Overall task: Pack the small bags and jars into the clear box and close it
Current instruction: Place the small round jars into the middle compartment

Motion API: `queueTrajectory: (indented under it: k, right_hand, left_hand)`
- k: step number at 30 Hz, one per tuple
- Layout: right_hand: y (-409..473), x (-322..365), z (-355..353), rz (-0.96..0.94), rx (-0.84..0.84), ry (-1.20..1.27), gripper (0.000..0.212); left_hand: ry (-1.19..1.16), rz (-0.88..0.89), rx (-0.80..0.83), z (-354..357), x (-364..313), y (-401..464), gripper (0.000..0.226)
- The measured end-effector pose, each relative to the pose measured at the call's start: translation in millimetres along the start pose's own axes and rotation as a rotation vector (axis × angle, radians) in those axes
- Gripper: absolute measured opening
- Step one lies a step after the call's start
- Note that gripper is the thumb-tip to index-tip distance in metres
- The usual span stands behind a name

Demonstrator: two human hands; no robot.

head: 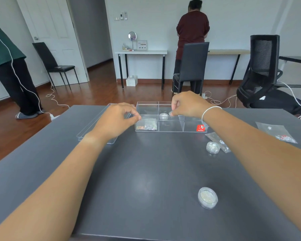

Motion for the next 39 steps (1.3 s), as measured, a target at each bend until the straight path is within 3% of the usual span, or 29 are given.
queueTrajectory:
  k: [9,14,20,26,35,39]
  right_hand:
    - [6.0,0.0,3.5,0.016,0.036,-0.124,0.010]
    - [-4.9,-3.0,-0.4,0.003,-0.062,-0.010,0.009]
    - [-43.8,-4.1,-11.3,-0.144,-0.231,0.144,0.012]
    - [-93.7,-14.2,-19.6,-0.218,-0.314,0.302,0.011]
    - [-121.8,-39.2,-9.8,-0.110,-0.184,0.382,0.006]
    - [-122.8,-48.1,-5.9,-0.067,-0.096,0.411,0.005]
  left_hand:
    - [-0.017,-0.011,0.001,1.1,2.2,-0.3,0.007]
    - [-0.016,-0.012,0.003,0.9,-1.4,-2.0,0.006]
    - [0.011,-0.012,-0.029,-3.1,-11.1,-4.4,0.005]
    - [-0.026,0.079,-0.079,-3.1,-41.5,-10.1,0.008]
    - [-0.175,0.306,0.180,27.4,-103.4,-41.2,0.010]
    - [-0.256,0.330,0.313,39.1,-120.1,-58.6,0.012]
Point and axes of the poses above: each hand's wrist, its own y-axis towards the middle knuckle, its own z-axis out of the palm, x = y × z, the point moved 5 cm from there along y, towards the middle knuckle, and after that the axes turned 10 degrees about y, right-handed, at the moved point
